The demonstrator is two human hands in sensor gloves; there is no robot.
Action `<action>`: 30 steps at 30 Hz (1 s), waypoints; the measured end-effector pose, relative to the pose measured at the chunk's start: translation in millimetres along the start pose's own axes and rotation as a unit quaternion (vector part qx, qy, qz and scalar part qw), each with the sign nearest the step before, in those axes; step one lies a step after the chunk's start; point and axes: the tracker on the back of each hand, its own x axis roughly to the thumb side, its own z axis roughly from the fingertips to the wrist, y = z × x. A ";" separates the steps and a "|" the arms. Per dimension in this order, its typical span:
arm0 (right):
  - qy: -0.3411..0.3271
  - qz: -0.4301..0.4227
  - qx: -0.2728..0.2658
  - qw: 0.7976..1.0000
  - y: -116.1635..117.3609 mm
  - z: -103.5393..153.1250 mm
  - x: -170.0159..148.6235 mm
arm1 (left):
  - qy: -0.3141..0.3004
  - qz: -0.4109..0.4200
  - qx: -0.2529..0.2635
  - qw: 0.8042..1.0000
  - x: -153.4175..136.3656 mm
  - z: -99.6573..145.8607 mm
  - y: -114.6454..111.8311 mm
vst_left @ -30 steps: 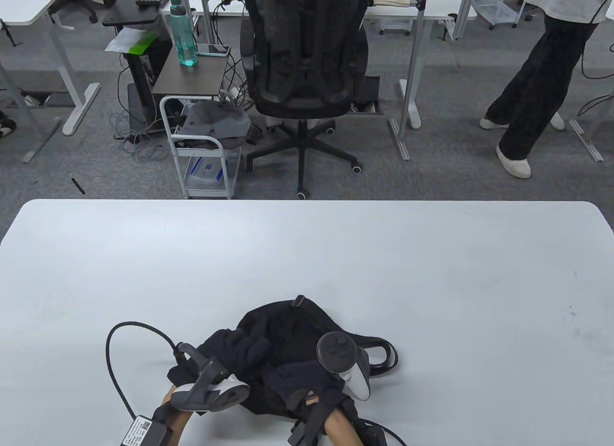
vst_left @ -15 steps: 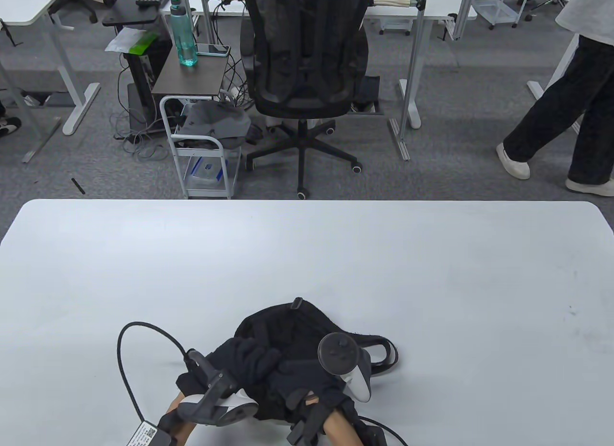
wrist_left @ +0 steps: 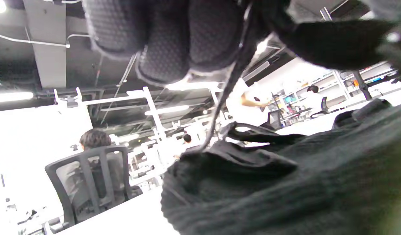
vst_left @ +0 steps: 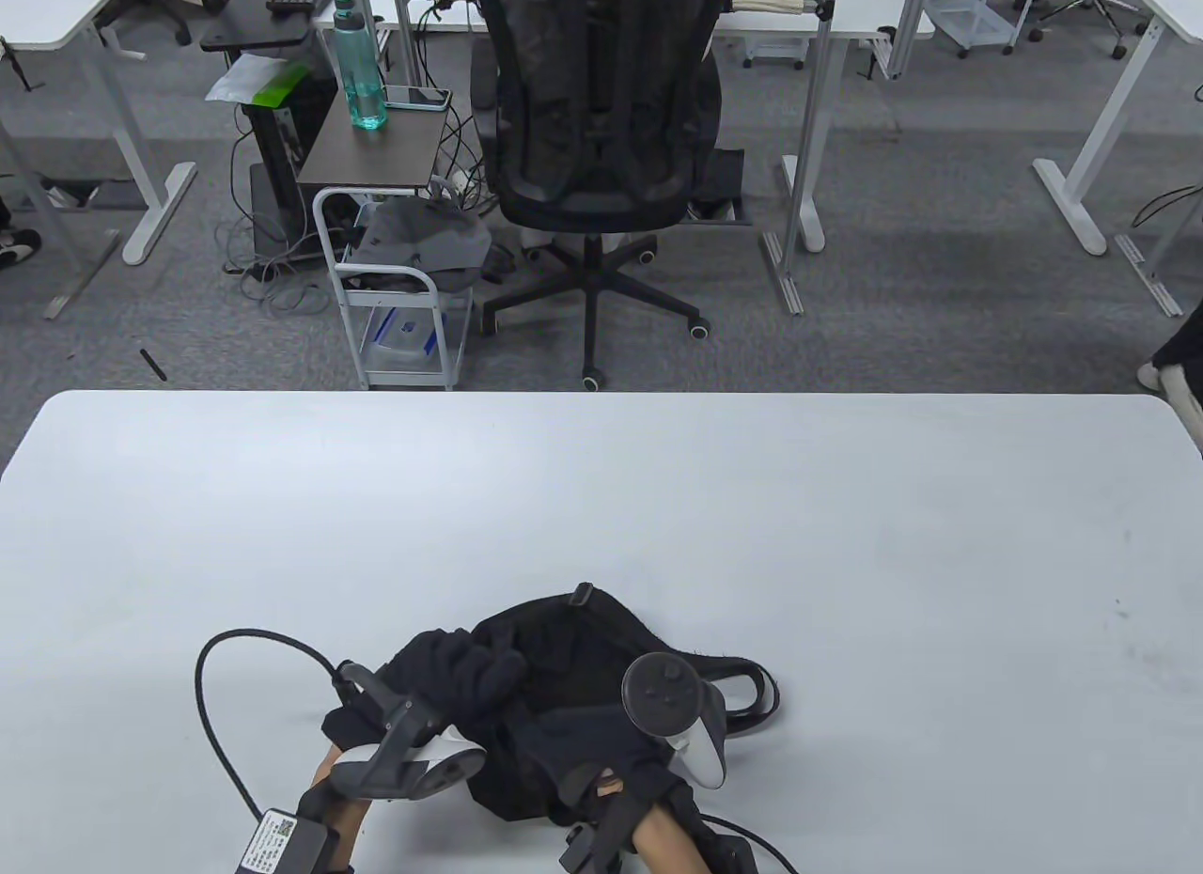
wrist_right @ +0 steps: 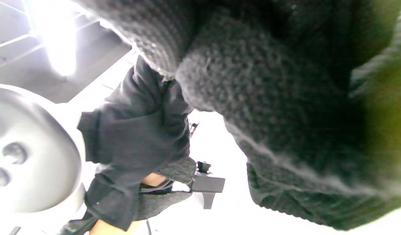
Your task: Pull shoulder strap to tighten
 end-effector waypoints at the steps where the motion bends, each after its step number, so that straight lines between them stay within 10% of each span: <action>1: 0.001 0.001 0.000 1.000 -0.7 0.6 -0.4 | -0.004 -0.012 0.003 1.000 2.4 0.0 1.8; 11: -0.008 0.002 -0.027 1.000 -2.8 3.3 -1.2 | -0.055 -0.023 0.038 0.997 31.5 3.2 17.7; 30: -0.002 -0.006 0.007 1.000 -1.2 3.7 1.3 | 0.021 0.011 -0.007 1.000 -6.9 -0.3 3.4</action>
